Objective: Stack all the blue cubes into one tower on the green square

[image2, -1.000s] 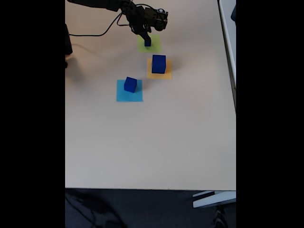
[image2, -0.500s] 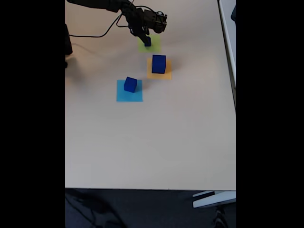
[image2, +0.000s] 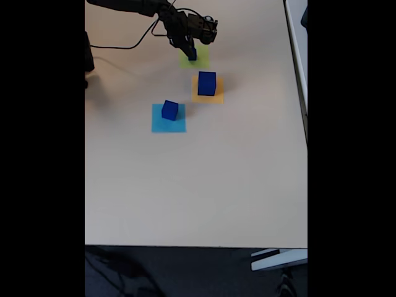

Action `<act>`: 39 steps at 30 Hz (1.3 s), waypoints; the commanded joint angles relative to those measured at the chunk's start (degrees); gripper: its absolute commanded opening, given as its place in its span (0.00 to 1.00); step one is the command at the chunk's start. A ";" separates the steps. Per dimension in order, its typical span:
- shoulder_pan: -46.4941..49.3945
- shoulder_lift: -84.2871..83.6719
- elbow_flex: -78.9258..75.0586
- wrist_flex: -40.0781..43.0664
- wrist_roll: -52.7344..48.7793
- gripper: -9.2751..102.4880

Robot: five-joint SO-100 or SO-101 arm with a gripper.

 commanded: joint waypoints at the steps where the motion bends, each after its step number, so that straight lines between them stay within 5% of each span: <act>1: 0.18 2.99 -0.79 0.35 -0.53 0.19; 39: 0.79 2.55 -0.44 0.09 -0.88 0.10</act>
